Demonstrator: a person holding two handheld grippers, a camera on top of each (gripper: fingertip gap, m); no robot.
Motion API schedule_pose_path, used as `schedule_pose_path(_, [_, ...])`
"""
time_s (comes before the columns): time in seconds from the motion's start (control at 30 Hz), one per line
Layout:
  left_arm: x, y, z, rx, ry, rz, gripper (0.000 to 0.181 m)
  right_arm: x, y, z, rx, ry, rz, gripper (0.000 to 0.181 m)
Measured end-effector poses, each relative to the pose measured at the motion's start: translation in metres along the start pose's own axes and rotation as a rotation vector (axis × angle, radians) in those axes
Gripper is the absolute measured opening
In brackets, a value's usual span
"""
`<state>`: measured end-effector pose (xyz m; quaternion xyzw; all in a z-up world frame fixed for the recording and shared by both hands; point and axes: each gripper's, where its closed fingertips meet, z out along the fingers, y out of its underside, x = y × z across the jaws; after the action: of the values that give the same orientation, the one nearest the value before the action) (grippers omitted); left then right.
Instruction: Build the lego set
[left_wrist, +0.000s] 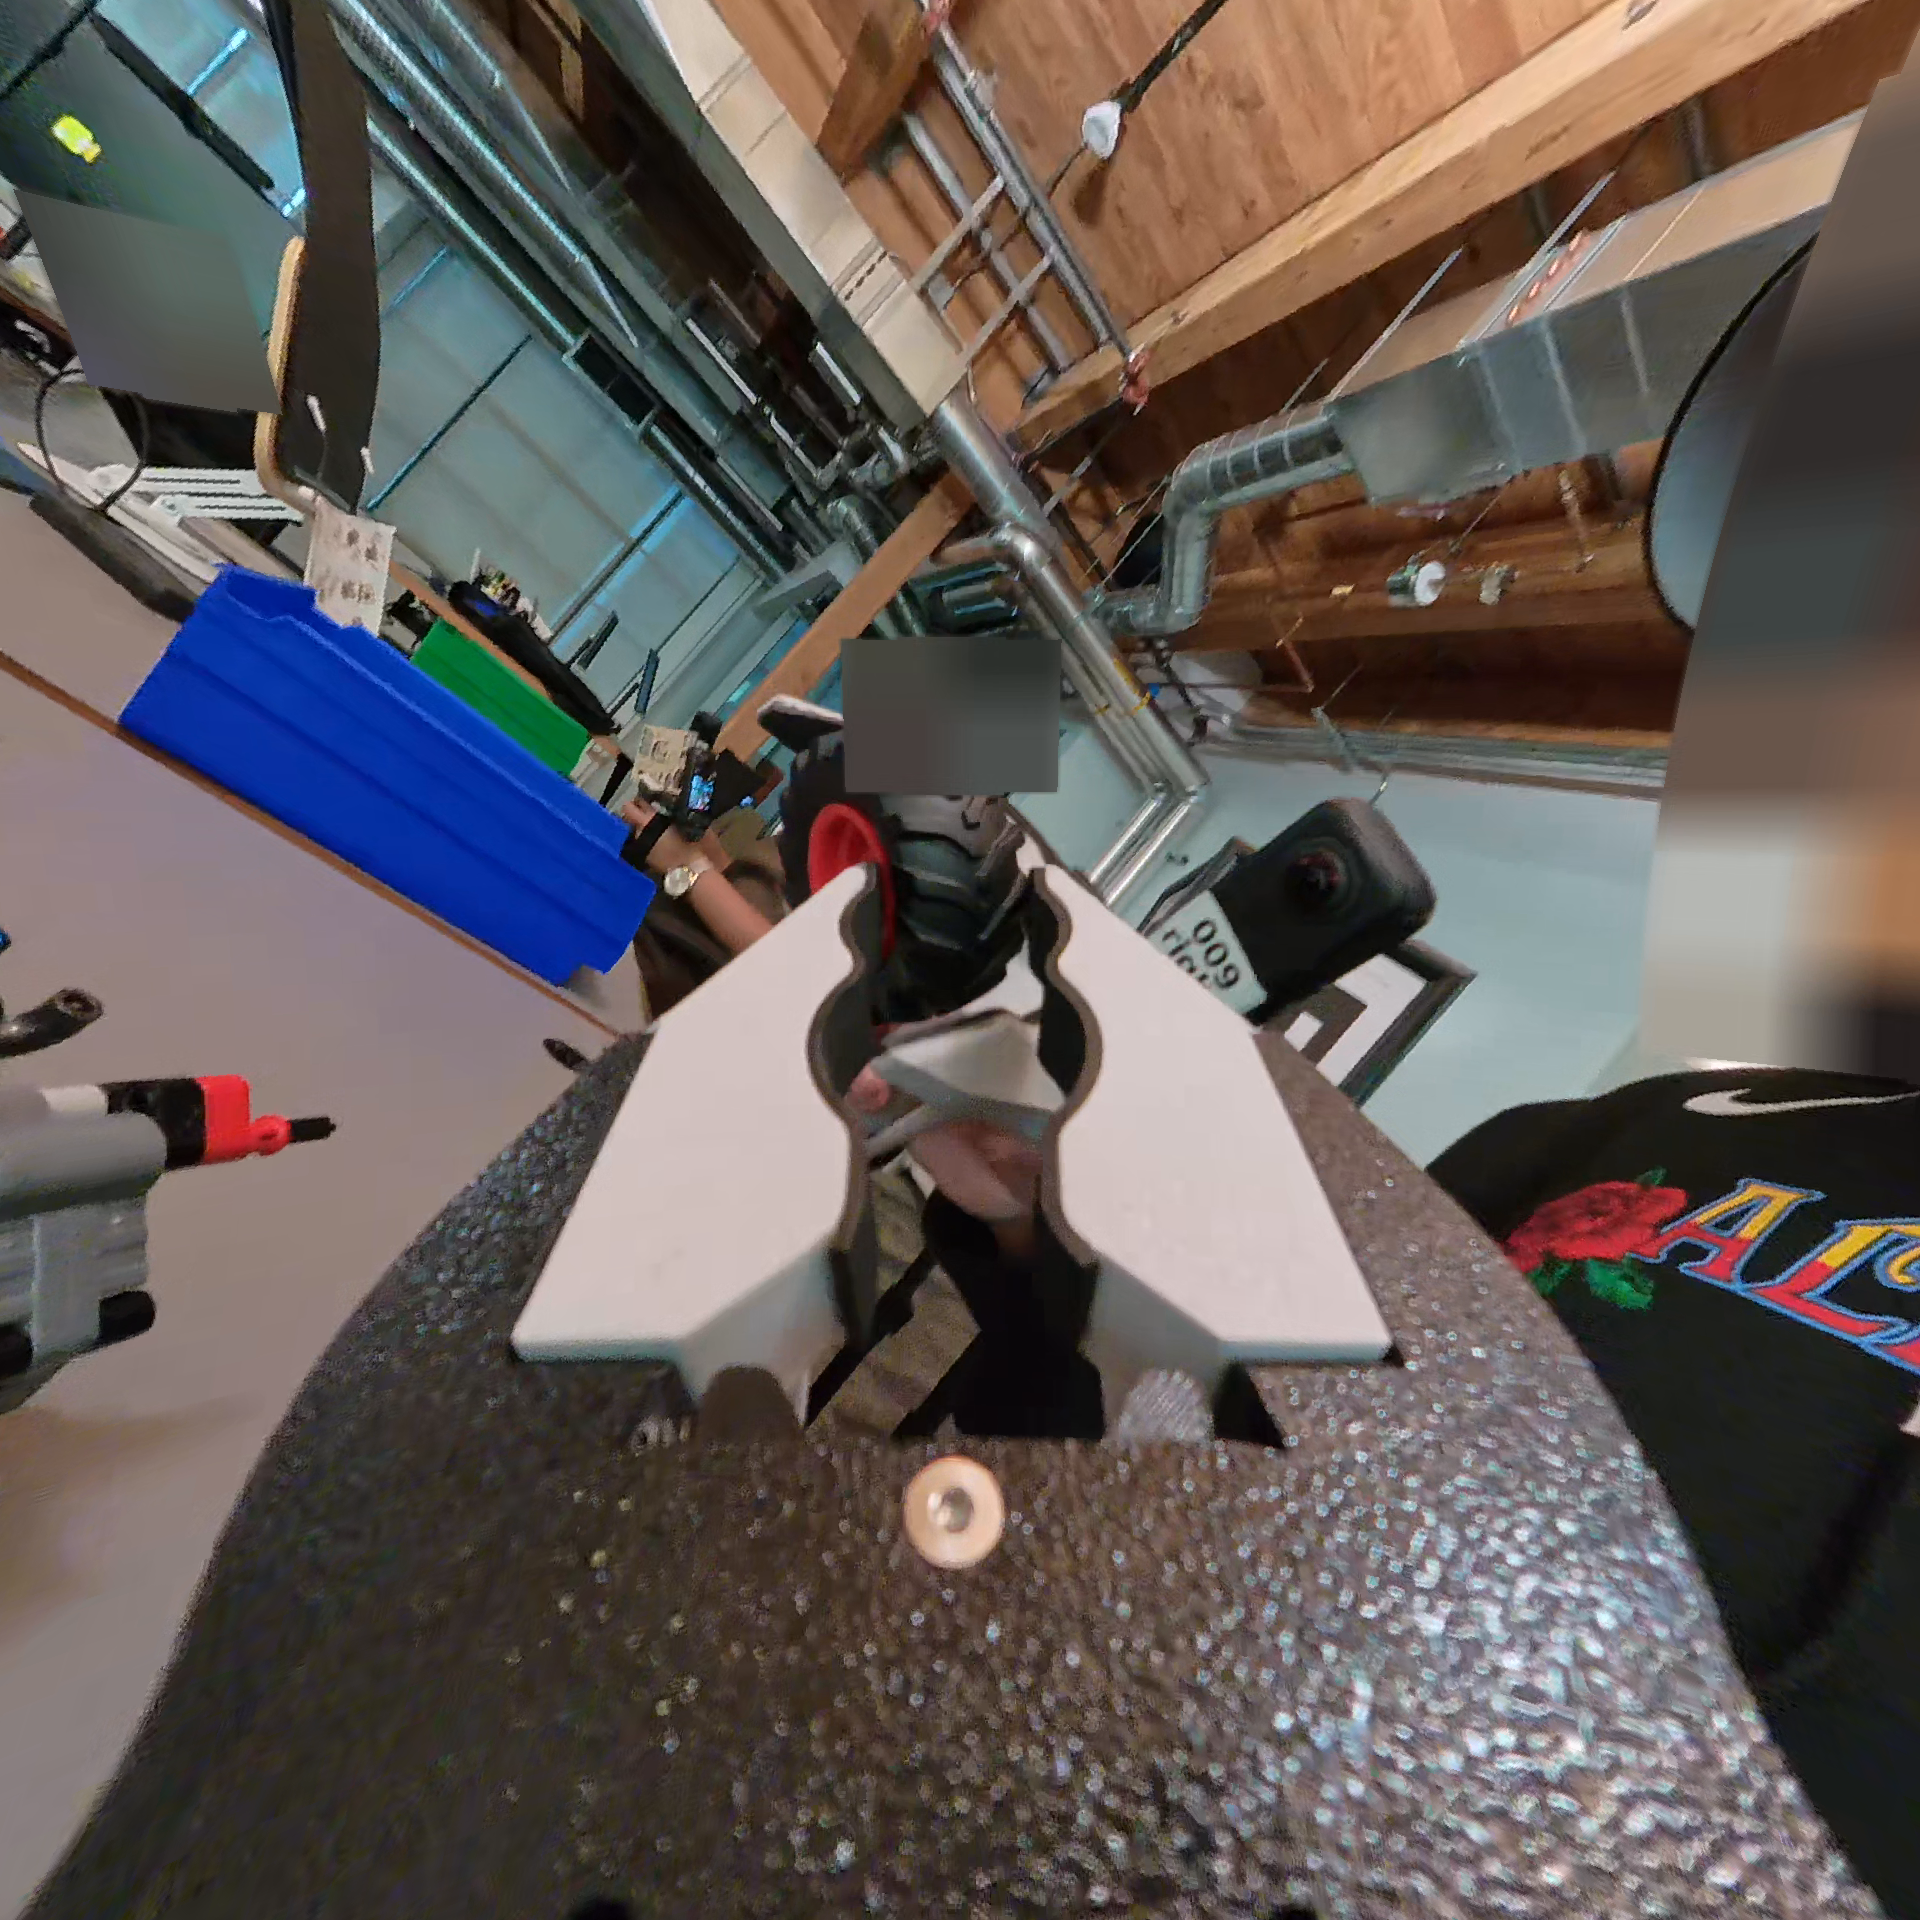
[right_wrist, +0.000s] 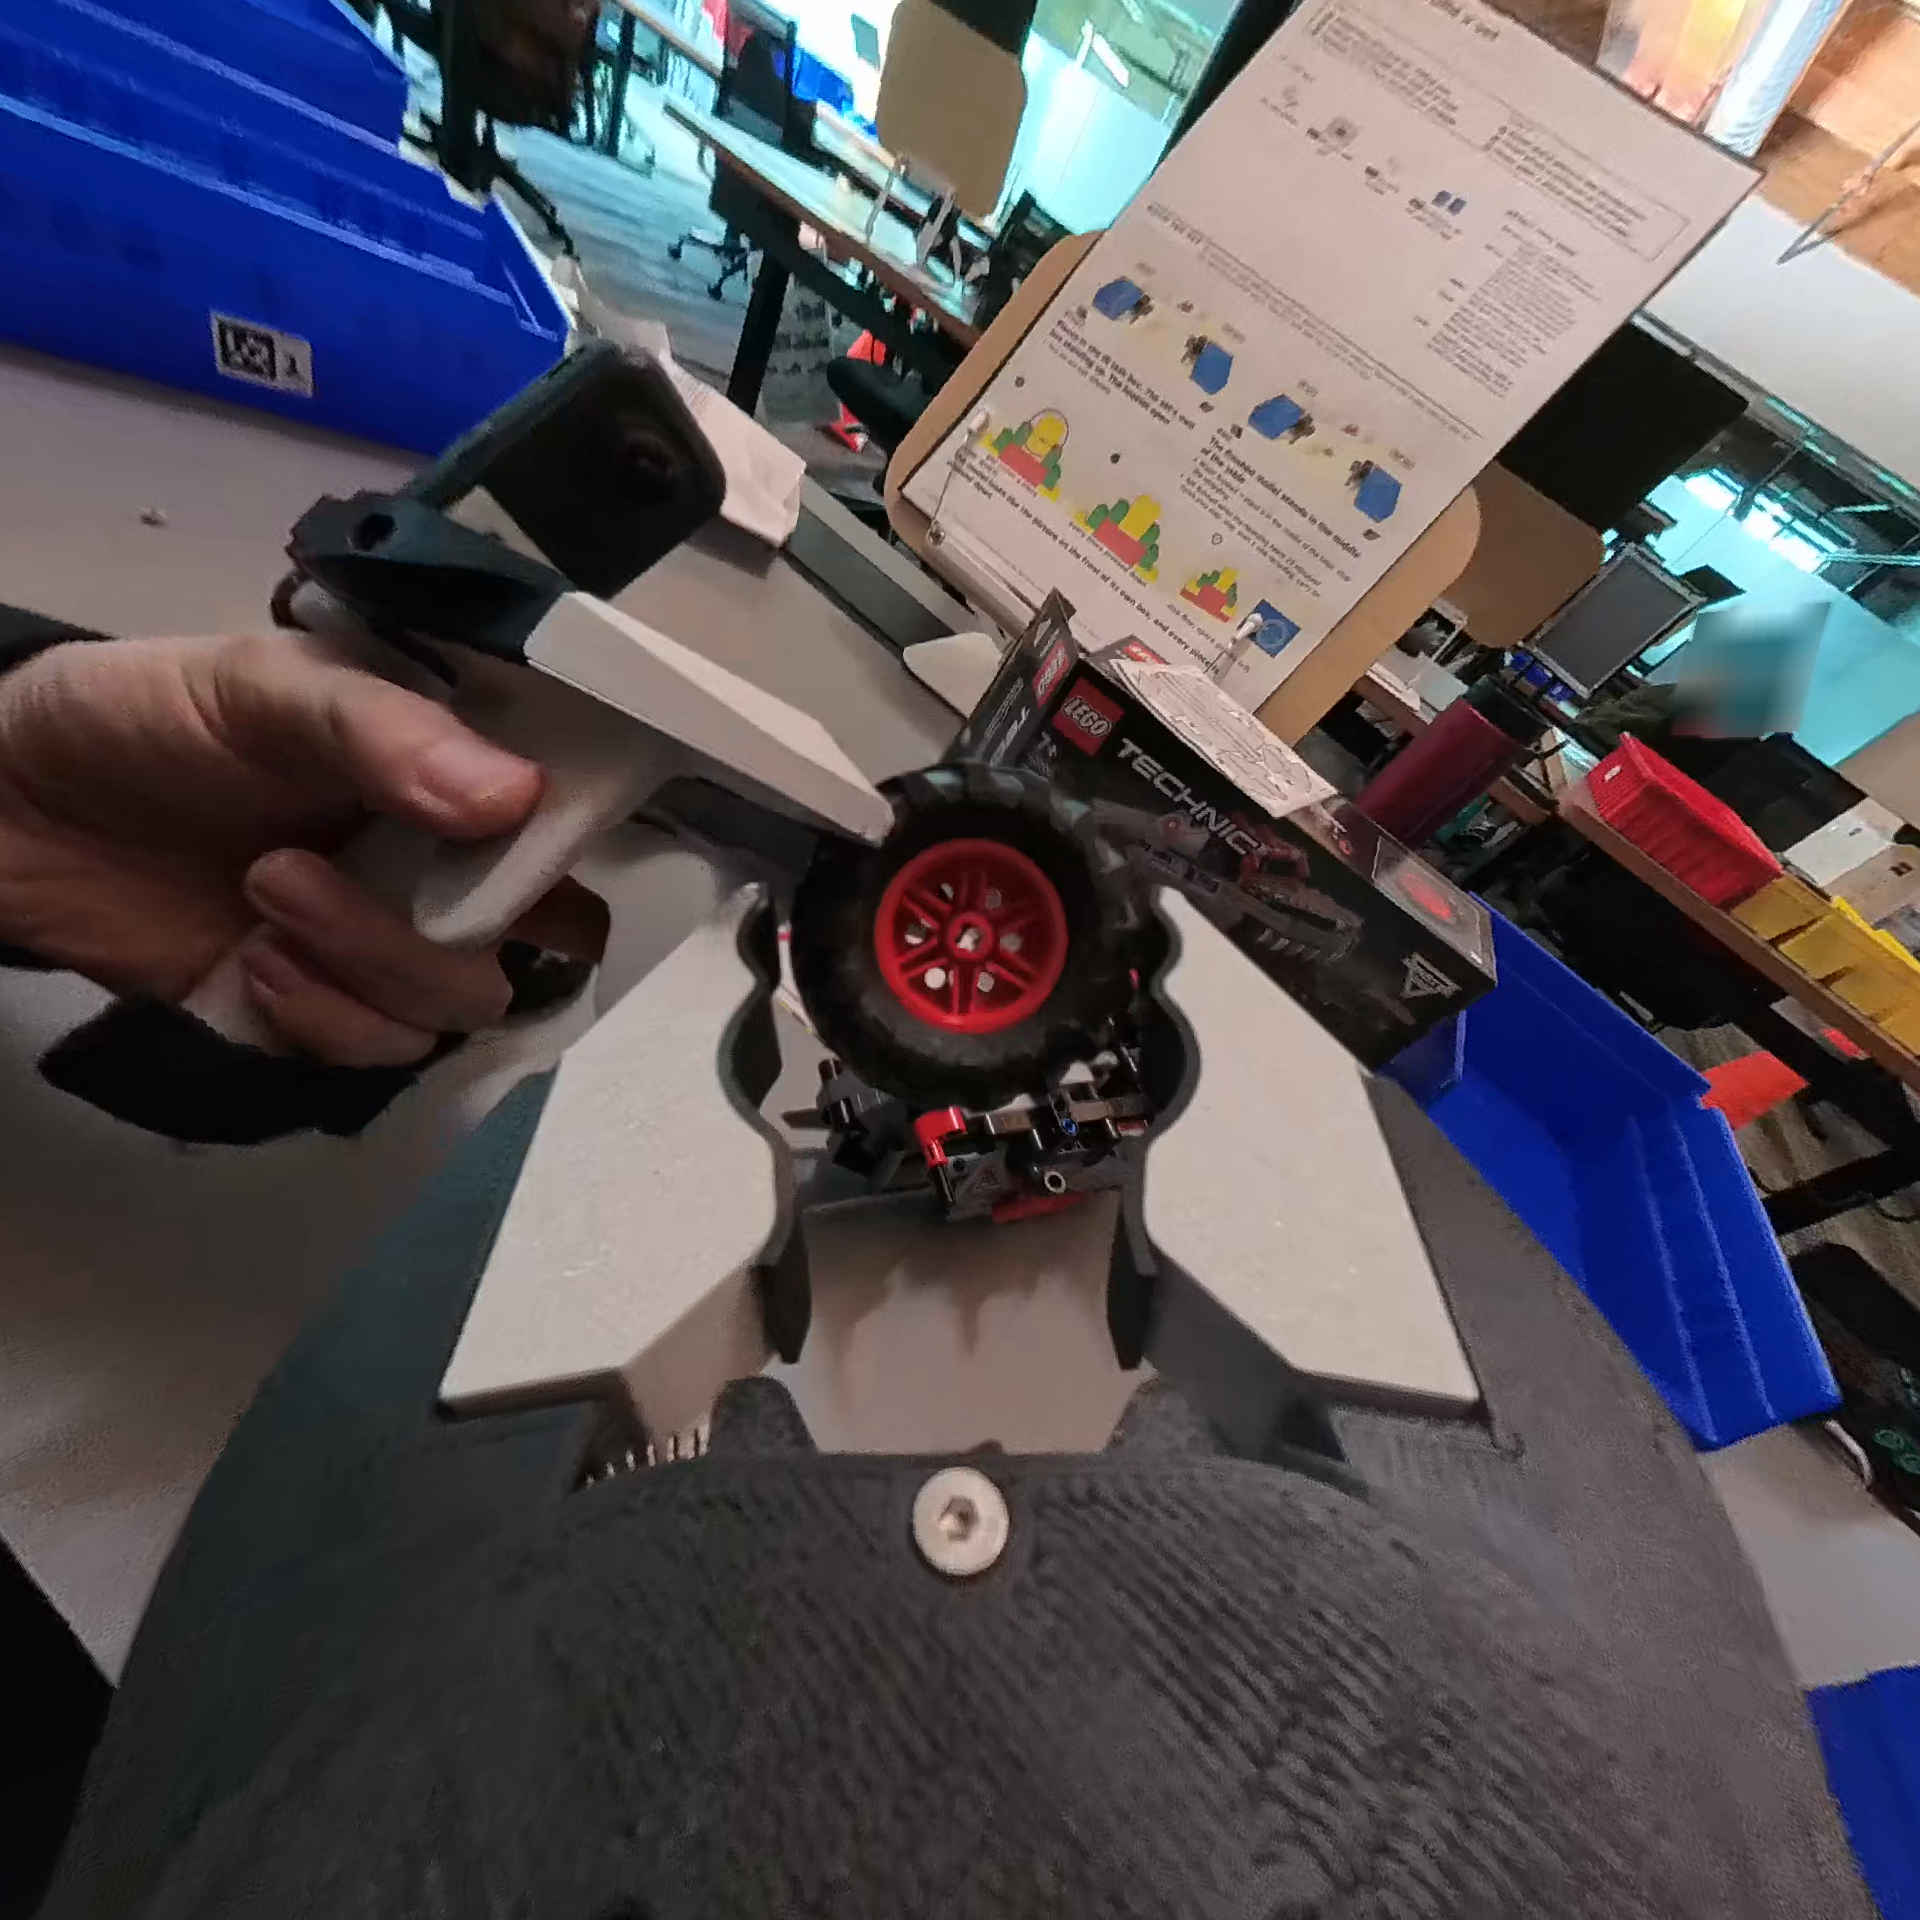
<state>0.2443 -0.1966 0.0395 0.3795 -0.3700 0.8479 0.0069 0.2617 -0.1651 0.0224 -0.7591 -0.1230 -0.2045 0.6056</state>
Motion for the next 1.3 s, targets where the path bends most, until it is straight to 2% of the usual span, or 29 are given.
schedule_pose_path(0.27, [-0.013, 0.014, -0.001, -0.099, -0.098, 0.117, 0.024, -0.003, 0.023, 0.004, -0.173, -0.037, -0.127, 0.065])
schedule_pose_path(0.4, [-0.027, 0.025, -0.003, -0.197, -0.203, 0.226, 0.024, -0.005, 0.042, 0.01, -0.242, -0.027, -0.132, 0.065])
schedule_pose_path(0.53, [-0.038, 0.036, -0.007, -0.342, -0.286, 0.449, 0.025, -0.009, 0.058, 0.006, -0.178, -0.04, 0.05, 0.064])
schedule_pose_path(0.63, [-0.045, 0.021, -0.015, -0.43, -0.328, 0.746, 0.026, -0.001, 0.081, -0.005, -0.13, -0.055, 0.289, 0.064])
schedule_pose_path(0.7, [-0.054, 0.012, -0.024, -0.542, -0.338, 0.942, 0.025, 0.0, 0.09, -0.008, -0.073, -0.089, 0.445, 0.064])
schedule_pose_path(0.77, [-0.07, 0.005, -0.031, -0.684, -0.376, 1.144, 0.031, 0.001, 0.092, -0.007, -0.014, -0.121, 0.564, 0.064])
schedule_pose_path(0.9, [-0.094, 0.011, -0.032, -0.903, -0.364, 1.502, 0.035, 0.011, 0.1, -0.002, 0.052, -0.127, 0.745, 0.065])
schedule_pose_path(0.97, [-0.11, 0.013, -0.036, -0.989, -0.415, 1.585, 0.036, 0.015, 0.104, 0.001, 0.088, -0.129, 0.84, 0.064])
schedule_pose_path(1.07, [-0.123, 0.024, -0.037, -1.051, -0.435, 1.615, 0.035, 0.011, 0.104, 0.006, 0.132, -0.189, 0.928, 0.065])
schedule_pose_path(1.2, [-0.142, 0.025, -0.04, -1.138, -0.53, 1.687, 0.031, 0.004, 0.106, 0.013, 0.131, -0.256, 0.937, 0.065])
schedule_pose_path(1.3, [-0.147, 0.025, -0.038, -1.133, -0.555, 1.726, 0.02, -0.001, 0.11, 0.018, 0.102, -0.307, 0.943, 0.065])
